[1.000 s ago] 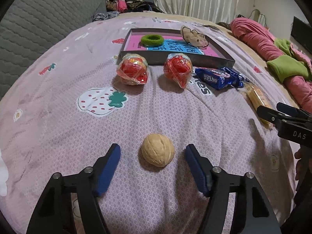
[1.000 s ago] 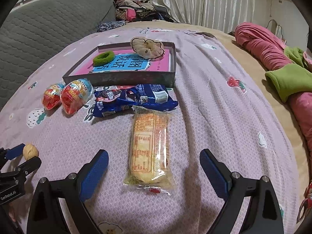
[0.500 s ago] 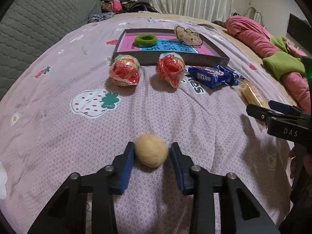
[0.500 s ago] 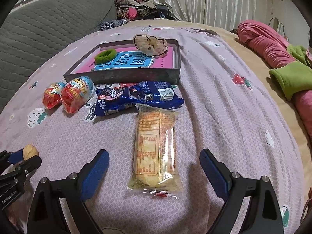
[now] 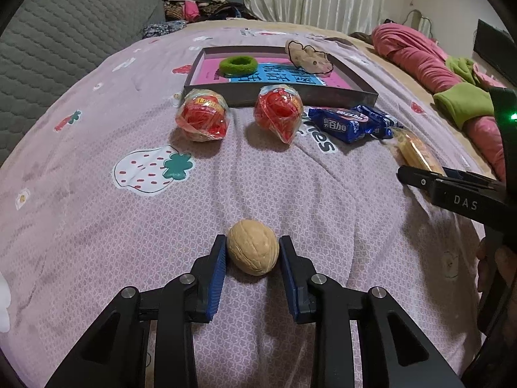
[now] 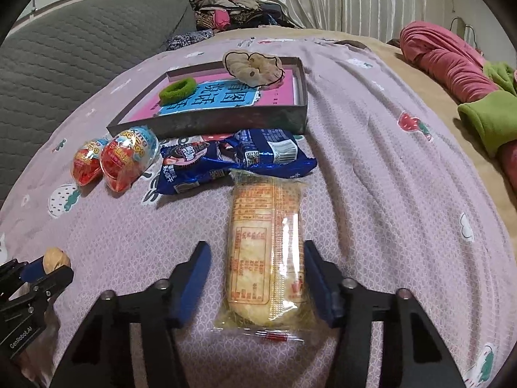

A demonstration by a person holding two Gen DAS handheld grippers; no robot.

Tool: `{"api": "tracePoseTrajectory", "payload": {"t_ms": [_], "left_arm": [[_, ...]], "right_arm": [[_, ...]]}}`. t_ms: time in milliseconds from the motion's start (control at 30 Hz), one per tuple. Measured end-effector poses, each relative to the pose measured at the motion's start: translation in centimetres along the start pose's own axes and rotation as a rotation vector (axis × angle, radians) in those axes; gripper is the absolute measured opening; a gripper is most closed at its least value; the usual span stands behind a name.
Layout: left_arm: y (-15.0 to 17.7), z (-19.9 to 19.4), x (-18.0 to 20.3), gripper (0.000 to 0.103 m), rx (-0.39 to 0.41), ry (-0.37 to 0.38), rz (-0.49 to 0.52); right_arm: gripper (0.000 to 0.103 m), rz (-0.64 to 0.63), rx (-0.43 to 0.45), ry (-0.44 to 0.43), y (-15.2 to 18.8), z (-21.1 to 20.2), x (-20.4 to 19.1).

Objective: Organize objects

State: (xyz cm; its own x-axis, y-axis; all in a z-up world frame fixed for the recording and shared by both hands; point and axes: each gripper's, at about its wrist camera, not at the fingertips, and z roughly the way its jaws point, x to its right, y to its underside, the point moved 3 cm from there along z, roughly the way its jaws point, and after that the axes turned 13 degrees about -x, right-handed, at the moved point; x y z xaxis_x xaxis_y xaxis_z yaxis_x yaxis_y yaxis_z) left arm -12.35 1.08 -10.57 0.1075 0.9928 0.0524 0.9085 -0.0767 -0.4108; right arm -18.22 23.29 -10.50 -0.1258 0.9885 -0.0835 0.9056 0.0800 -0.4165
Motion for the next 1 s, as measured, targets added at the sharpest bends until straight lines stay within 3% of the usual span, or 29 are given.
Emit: {"api": "tracePoseTrajectory", "payload": {"t_ms": [67,233,533,1000], "left_arm": [[0.0,0.0,0.0,0.033,-0.001,0.0,0.001],[-0.1,0.0,0.2,0.033,0.001,-0.004,0.005],[-0.2,-0.2,0.3,0.033,0.007,0.003,0.006],[-0.6,-0.9,0.5,0.033,0.022,0.023,0.004]], "right_arm": [[0.043,-0.007,0.001,0.002,0.0,-0.1,0.0],[0.04,-0.01,0.002,-0.011,0.1,-0.3,0.0],[0.04,-0.058,0.007,-0.06,0.7,-1.2,-1.7],[0.04,-0.122,0.003,-0.069,2.1,-2.0,-4.6]]}}
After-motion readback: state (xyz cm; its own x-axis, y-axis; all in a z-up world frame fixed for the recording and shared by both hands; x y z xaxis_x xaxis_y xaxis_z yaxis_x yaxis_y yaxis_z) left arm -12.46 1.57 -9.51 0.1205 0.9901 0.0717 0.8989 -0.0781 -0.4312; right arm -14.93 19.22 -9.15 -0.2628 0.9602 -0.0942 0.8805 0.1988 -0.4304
